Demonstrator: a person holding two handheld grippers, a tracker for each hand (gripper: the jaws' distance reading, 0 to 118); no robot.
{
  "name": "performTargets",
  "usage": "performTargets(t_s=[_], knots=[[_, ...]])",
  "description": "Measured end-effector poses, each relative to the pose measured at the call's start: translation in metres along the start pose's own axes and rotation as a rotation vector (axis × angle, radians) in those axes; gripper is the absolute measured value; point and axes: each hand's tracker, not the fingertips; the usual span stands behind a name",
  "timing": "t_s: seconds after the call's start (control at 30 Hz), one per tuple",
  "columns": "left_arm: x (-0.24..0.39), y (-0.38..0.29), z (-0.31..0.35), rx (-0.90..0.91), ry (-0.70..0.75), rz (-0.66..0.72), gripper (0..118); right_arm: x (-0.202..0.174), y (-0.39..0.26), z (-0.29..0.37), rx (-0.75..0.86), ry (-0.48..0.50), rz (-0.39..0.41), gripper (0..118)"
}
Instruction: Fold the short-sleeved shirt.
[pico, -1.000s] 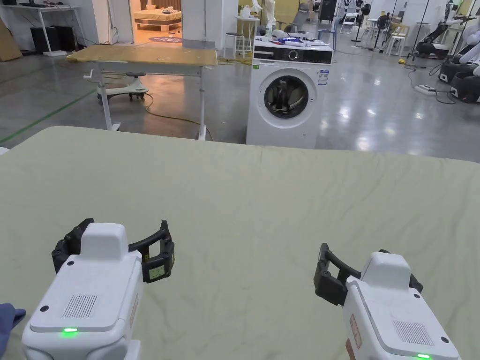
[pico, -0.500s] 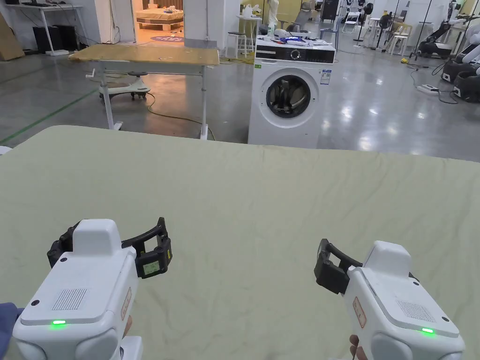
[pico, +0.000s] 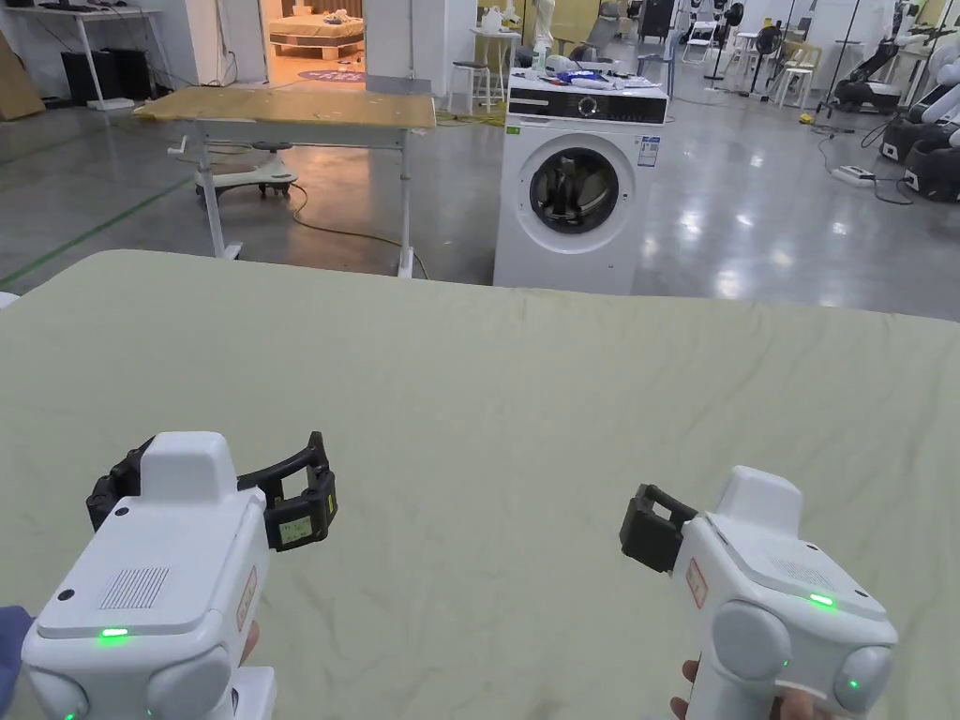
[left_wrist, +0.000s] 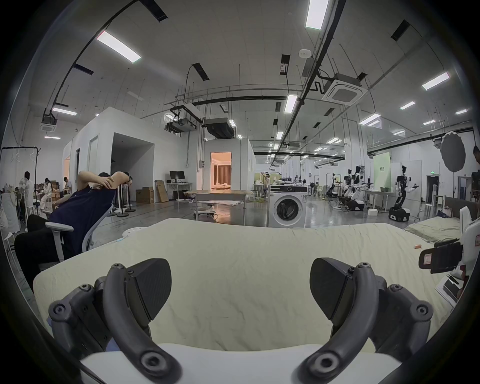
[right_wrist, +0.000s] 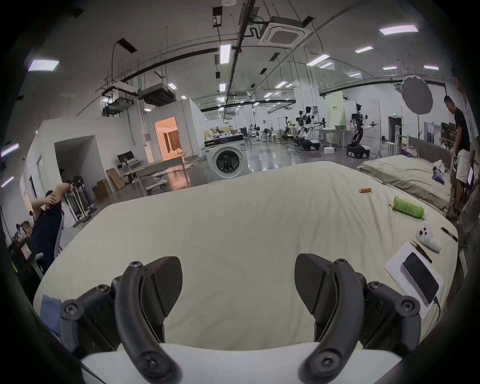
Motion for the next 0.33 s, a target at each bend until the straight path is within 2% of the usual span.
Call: performTargets(t_s=[0.33], knots=[[-0.0017,-0.0063,0.0008,-0.014,0.010,-0.015,108,-0.0004,-0.0056,-0.0069,-0.029,-0.037,0.042,92]])
